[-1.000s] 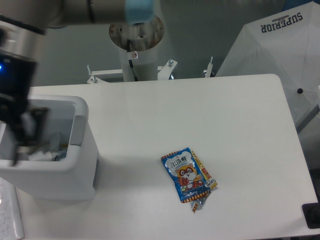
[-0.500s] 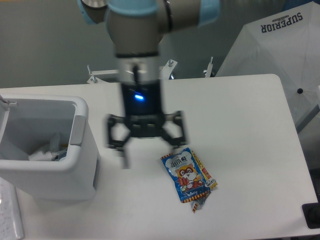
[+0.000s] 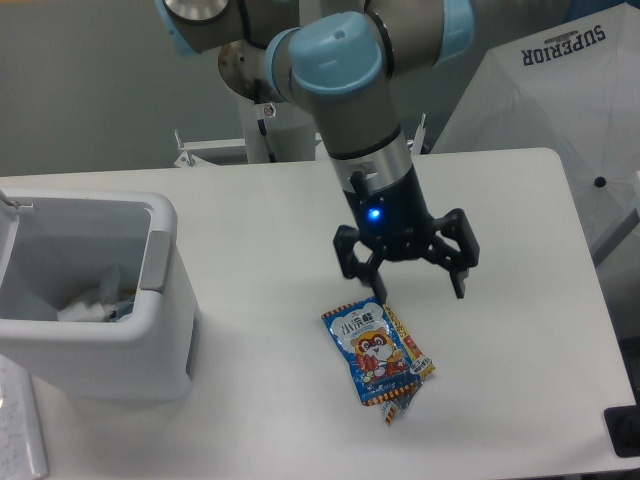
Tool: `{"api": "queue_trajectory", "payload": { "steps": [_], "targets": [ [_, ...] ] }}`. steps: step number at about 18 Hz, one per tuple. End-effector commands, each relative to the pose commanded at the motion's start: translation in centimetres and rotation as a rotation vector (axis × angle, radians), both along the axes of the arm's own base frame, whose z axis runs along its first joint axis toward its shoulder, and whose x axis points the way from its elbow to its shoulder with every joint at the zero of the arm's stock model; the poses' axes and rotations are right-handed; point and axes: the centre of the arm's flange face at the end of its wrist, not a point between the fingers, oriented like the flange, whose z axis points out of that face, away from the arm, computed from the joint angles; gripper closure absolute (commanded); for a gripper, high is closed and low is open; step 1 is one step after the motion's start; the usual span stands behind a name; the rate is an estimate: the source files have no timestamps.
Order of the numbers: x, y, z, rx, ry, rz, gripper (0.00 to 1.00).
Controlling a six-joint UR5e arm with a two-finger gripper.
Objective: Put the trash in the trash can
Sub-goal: 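Move the open gripper back above the snack wrapper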
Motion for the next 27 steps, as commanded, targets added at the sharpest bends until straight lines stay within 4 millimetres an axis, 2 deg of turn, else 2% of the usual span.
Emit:
{"api": "queue_trajectory", "payload": {
  "steps": [2,14,27],
  "targets": [
    [-0.4,-1.1,0.3,-0.033,-0.013,-0.020,0.00],
    [-2.6,-3.4,-0.1,-0.034,-0.029,0.024,0.00],
    [-2.6,-3.4,0.0,-0.027,-0.031,0.021,0.00]
  ]
}}
